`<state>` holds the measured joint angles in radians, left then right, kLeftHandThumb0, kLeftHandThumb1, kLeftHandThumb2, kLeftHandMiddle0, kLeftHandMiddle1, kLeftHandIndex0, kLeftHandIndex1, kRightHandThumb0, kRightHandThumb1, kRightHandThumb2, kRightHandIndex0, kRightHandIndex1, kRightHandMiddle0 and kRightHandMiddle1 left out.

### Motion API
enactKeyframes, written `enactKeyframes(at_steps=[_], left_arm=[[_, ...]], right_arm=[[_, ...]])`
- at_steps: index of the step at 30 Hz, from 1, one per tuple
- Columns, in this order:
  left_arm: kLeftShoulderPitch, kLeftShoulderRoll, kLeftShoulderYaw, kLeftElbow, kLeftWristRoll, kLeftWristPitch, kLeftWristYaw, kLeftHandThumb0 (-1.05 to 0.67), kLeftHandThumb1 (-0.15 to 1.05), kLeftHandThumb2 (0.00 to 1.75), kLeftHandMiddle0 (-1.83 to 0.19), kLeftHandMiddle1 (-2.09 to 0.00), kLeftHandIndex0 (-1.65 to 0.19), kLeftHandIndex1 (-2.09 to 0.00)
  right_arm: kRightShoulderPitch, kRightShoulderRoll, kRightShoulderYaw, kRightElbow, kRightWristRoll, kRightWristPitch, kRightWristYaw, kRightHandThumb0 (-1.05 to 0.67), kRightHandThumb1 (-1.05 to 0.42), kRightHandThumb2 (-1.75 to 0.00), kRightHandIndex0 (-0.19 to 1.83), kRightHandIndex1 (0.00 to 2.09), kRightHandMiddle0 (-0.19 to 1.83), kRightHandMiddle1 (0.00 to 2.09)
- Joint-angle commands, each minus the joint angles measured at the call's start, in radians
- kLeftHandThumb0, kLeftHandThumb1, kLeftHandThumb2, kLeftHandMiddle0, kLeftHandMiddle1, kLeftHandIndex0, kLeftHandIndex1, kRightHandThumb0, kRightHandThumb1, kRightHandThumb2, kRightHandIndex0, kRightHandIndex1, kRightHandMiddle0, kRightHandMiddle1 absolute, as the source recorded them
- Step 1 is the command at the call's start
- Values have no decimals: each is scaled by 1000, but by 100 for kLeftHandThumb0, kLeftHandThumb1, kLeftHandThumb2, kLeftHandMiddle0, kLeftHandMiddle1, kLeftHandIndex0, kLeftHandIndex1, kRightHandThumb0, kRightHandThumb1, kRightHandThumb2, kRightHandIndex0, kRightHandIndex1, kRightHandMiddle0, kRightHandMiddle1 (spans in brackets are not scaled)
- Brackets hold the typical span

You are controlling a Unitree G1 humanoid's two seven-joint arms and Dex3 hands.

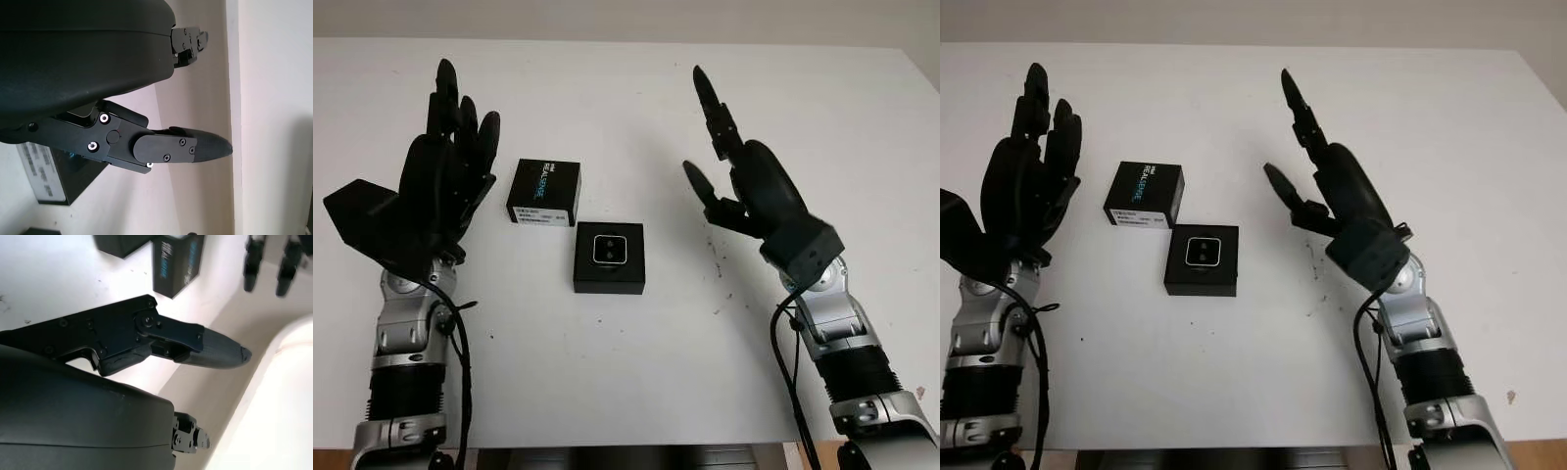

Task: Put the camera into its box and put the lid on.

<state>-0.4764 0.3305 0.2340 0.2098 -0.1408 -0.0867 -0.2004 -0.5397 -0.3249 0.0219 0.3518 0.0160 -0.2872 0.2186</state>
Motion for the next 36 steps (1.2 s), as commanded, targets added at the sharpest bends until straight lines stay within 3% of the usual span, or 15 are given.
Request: enactKeyframes(at_steps=[1, 3, 5, 12, 14, 18, 25, 36], left_arm=[[-35, 67, -20, 38, 73, -44, 3, -61, 105, 18, -22, -16, -11, -16], [-48, 116, -37, 74, 124, -70, -13, -67, 104, 11, -30, -15, -16, -18], [-68, 174, -48, 111, 121, -65, -93, -65, 99, 6, -29, -11, -16, -16], [-178, 385, -163, 320, 258, -171, -305, -79, 87, 3, -2, -1, 0, -6], [-214, 422, -209, 355, 329, -164, -317, -86, 86, 4, 7, -1, 5, -4], [-270, 467, -295, 407, 465, -223, -293, -81, 85, 5, 13, -3, 8, -4], [-360, 466, -379, 510, 579, -268, -258, -79, 84, 5, 13, -5, 10, -4], [-475, 396, -433, 742, 617, -349, -112, -82, 85, 6, 11, -6, 11, -5]], right_arm=[[-6, 8, -28, 11, 27, 22, 14, -77, -105, -67, -10, 5, -11, 6], [-4, 11, -38, 12, 34, 31, 21, -77, -105, -66, -11, 5, -11, 6], [-1, 11, -43, 15, 29, 30, 21, -75, -105, -66, -10, 6, -10, 6], [2, 13, -54, 32, 27, 24, 25, -73, -105, -65, -9, 6, -9, 6], [5, 14, -55, 30, 23, 24, 24, -73, -105, -65, -10, 5, -9, 6], [8, 15, -57, 23, 23, 32, 25, -72, -105, -65, -10, 5, -10, 6], [7, 18, -53, 29, -1, 23, 12, -72, -105, -66, -9, 6, -9, 6], [7, 29, -51, 53, -31, -20, -4, -73, -105, -67, -5, 8, -5, 8]])
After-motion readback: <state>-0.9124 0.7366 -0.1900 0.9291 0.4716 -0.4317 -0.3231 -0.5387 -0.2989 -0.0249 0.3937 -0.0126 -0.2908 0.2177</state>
